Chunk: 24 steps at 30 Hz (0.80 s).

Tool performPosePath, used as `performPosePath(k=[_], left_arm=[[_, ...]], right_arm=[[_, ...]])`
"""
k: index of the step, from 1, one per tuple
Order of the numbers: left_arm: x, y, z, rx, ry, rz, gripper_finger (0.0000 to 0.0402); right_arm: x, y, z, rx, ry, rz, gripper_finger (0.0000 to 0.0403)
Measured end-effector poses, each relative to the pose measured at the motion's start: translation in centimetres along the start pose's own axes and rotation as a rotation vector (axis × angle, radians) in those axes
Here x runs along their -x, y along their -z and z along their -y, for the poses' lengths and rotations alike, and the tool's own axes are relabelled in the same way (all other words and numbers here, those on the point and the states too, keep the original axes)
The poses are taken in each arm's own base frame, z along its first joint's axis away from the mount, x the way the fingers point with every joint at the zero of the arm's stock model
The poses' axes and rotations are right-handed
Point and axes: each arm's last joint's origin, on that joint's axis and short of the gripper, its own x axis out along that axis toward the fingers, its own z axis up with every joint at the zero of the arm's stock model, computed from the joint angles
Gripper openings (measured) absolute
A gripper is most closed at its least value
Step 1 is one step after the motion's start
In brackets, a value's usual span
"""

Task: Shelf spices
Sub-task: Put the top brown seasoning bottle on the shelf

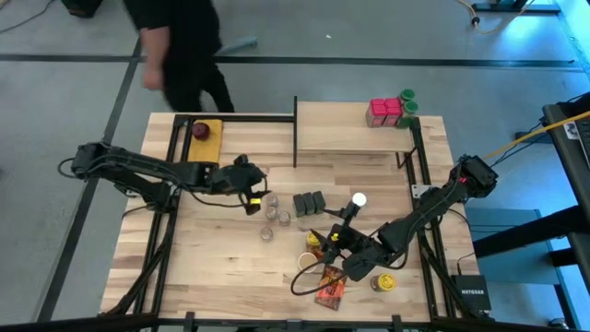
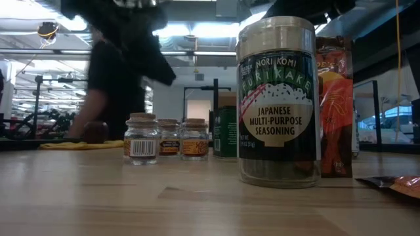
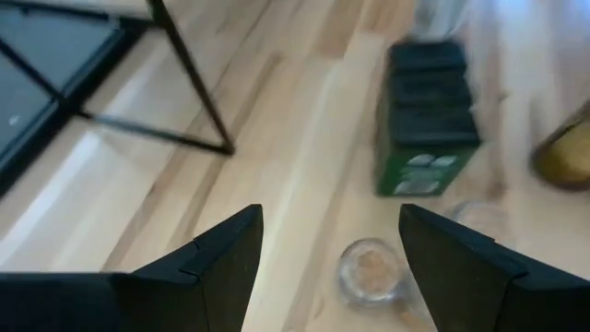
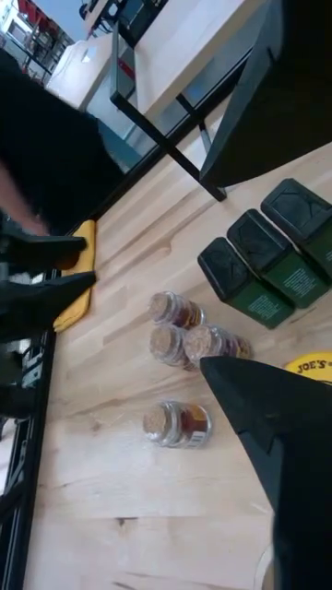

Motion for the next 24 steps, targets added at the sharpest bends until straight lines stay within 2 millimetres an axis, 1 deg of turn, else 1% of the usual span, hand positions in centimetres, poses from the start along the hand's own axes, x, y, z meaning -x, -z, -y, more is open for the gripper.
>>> performPosePath(k=[4,6,9,13,17,24], left_arm=[[-1.8,0.7,-0.4,-0.006,-0.034,-0.066,0.0249],[-2.4,0.9,-0.6,-0.013,-0.006,-0.088,0.0249],[-3.0,0.9,-0.6,-0.002,0.046,-0.089,0.0249],[-3.9,0.8,-0.8,0.016,0.049,-0.071,0.0249],[-4.5,1.2,-0.5,0.012,0.096,-0.107,0.0249],[-4.7,1.6,-0.3,0.033,0.153,-0.142,0.0249]], right_arm=[[0.0,0.0,0.0,0.001,0.0,0.0,0.0324],[0.0,0.0,0.0,0.002,0.0,-0.001,0.0324],[0.0,0.0,0.0,0.002,0.0,-0.001,0.0324],[0.0,0.0,0.0,0.002,0.0,-0.001,0.0324],[0.0,0.0,0.0,0.003,0.0,-0.001,0.0324],[0.0,0.2,0.1,0.02,0.004,-0.01,0.0324]])
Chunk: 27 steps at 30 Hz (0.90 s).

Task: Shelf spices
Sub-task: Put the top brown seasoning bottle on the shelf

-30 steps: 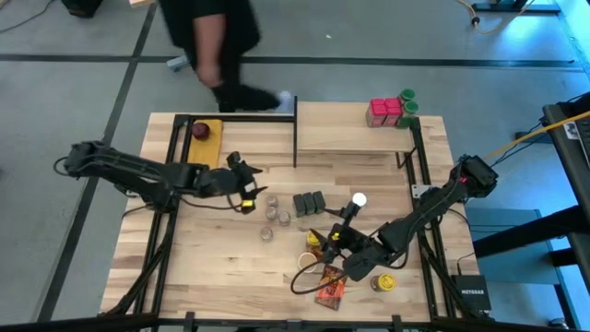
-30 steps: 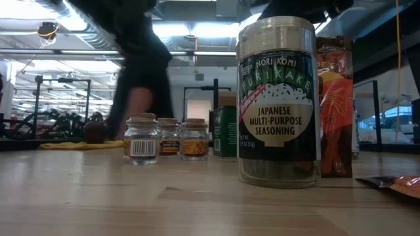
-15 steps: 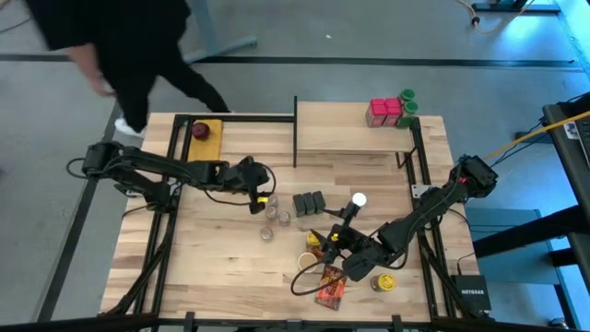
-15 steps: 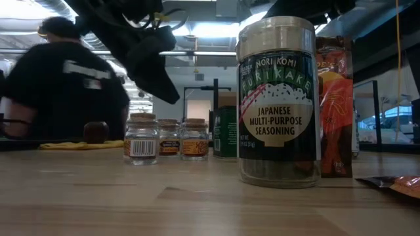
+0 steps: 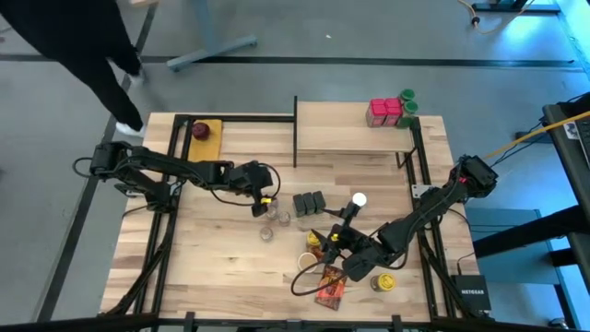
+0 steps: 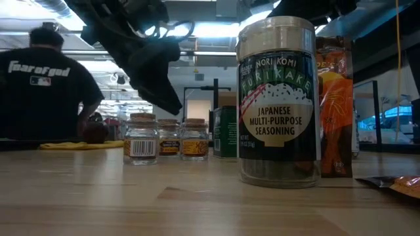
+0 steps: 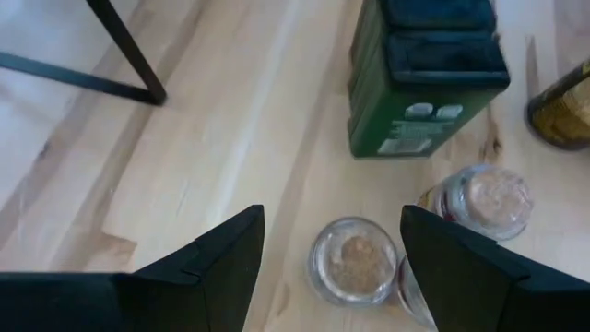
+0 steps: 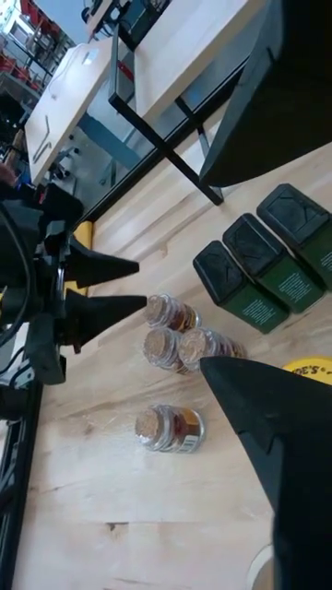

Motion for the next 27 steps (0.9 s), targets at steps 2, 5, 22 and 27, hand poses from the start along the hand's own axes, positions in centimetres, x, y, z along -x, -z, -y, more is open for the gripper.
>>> performPosePath(k=[2,5,22,27], left_arm=[[-0.2,0.1,0.0,-0.002,-0.001,-0.009,0.0249],[-0.6,0.4,0.0,-0.004,-0.005,-0.032,0.0249],[-2.9,1.7,-0.5,-0.026,0.031,-0.137,0.0249],[-2.9,1.6,-0.9,-0.016,0.021,-0.135,0.0249]], right_arm=[[0.0,0.0,0.0,0.0,0.0,0.0,0.0324],[0.0,0.0,0.0,0.0,0.0,0.0,0.0324],[0.0,0.0,0.0,0.001,0.0,0.0,0.0324],[0.0,0.0,0.0,0.003,0.0,-0.002,0.0324]])
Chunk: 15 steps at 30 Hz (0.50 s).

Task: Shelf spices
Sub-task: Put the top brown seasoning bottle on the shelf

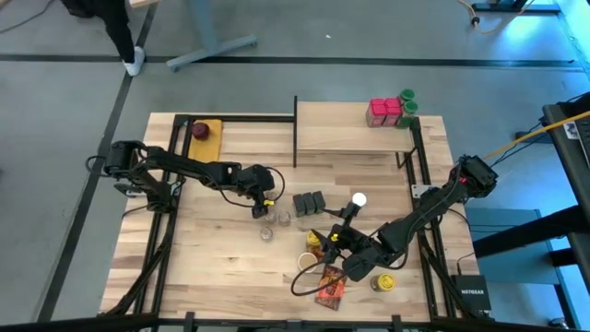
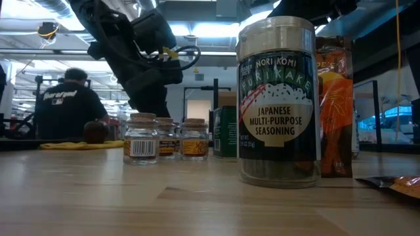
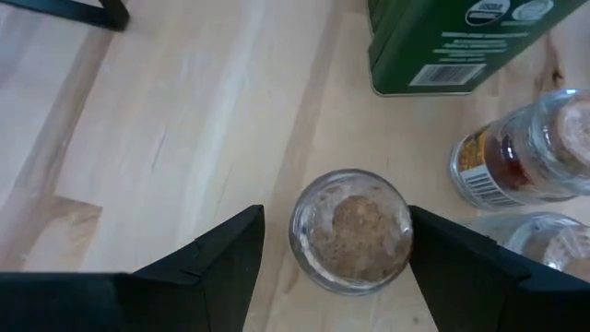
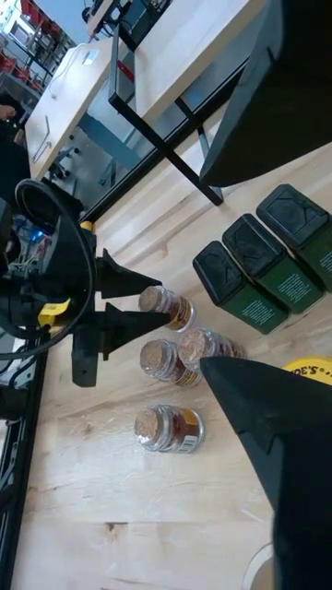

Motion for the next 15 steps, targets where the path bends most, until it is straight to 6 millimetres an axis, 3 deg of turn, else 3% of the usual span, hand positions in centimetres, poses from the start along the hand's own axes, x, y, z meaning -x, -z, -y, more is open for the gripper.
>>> performPosePath(k=[15], left_arm=[[0.06,-0.49,0.11,-0.023,0.025,0.048,0.0249]], right_arm=[[0.0,0.06,0.02,0.007,0.001,-0.004,0.0324]])
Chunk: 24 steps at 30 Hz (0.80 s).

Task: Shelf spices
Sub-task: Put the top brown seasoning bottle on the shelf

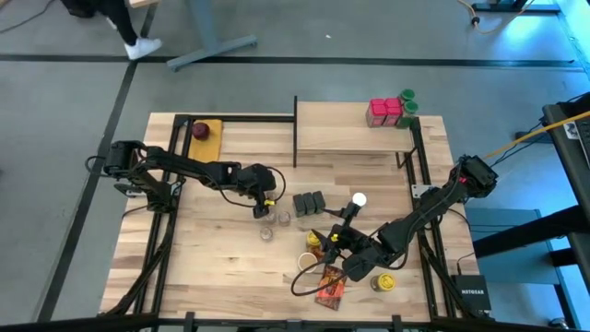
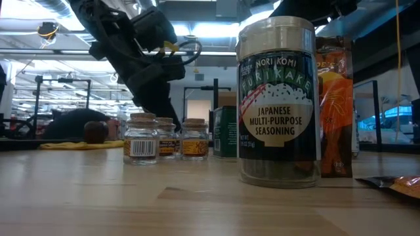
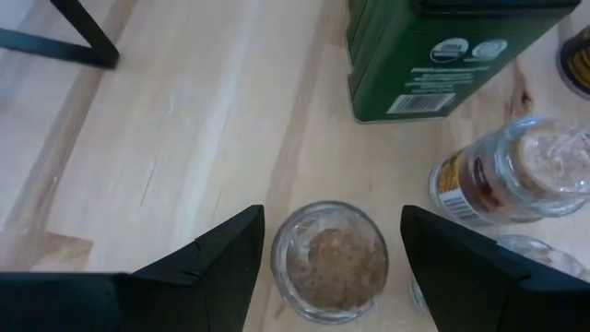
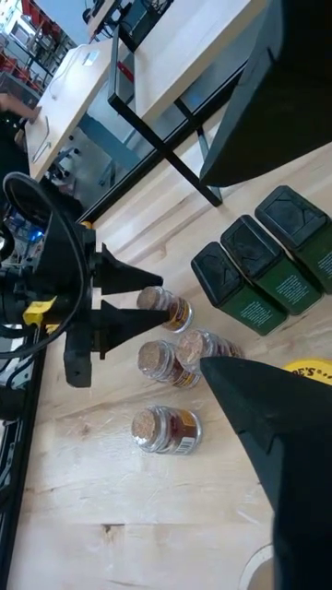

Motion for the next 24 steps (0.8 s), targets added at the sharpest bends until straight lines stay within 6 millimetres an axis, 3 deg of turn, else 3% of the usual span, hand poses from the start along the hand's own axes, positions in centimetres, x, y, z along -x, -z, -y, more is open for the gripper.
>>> performPosePath(k=[16,24], left_arm=[[-0.11,0.23,-0.04,-0.019,-0.002,-0.022,0.0247],[-0.52,0.38,-0.11,-0.029,-0.004,-0.031,0.0186]], right_arm=[[0.0,0.04,-0.09,0.0,-0.032,-0.014,0.0324],[0.0,0.07,-0.08,0.003,-0.031,-0.016,0.0324]])
